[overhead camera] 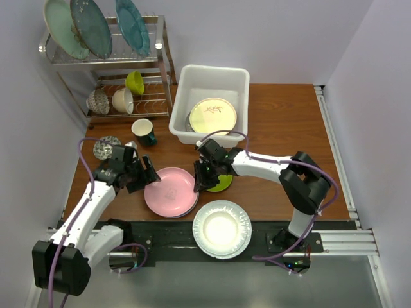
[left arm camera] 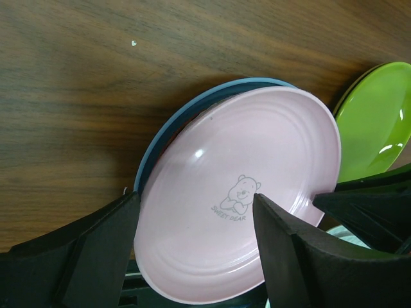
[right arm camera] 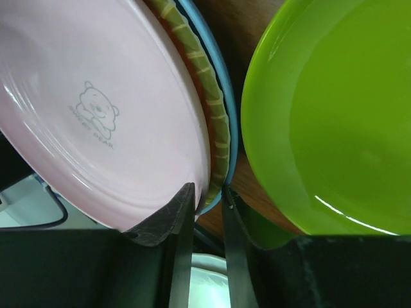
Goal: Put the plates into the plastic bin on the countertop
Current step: Pick up the plate at the center of the board.
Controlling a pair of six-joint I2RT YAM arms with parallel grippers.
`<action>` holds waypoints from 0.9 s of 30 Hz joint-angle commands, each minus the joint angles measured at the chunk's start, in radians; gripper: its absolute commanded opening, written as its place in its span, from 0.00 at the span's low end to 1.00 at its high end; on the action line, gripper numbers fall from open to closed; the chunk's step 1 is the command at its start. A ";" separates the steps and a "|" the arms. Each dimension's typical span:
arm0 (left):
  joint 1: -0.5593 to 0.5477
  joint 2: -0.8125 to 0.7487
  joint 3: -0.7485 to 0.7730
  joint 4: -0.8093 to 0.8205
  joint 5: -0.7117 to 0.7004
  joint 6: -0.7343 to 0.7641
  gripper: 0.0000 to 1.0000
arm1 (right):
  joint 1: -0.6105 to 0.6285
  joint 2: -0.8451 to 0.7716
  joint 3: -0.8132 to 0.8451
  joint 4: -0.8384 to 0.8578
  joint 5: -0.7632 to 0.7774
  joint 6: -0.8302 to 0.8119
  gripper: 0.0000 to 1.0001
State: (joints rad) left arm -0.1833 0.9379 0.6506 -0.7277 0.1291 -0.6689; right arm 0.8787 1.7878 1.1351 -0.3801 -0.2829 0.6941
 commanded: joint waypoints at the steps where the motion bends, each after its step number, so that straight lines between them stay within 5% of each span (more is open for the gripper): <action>1: 0.008 -0.024 0.000 0.007 0.024 0.019 0.76 | 0.011 0.001 0.043 -0.003 0.045 -0.004 0.15; 7: 0.008 -0.022 -0.002 0.011 0.029 0.018 0.76 | 0.014 -0.030 0.064 -0.054 0.088 -0.018 0.05; 27: 0.008 -0.057 0.037 -0.022 -0.025 0.005 0.78 | 0.016 -0.134 0.134 -0.169 0.160 -0.050 0.03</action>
State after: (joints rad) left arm -0.1833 0.8967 0.6487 -0.7391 0.1226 -0.6693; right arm 0.8898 1.7168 1.2129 -0.5270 -0.1478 0.6590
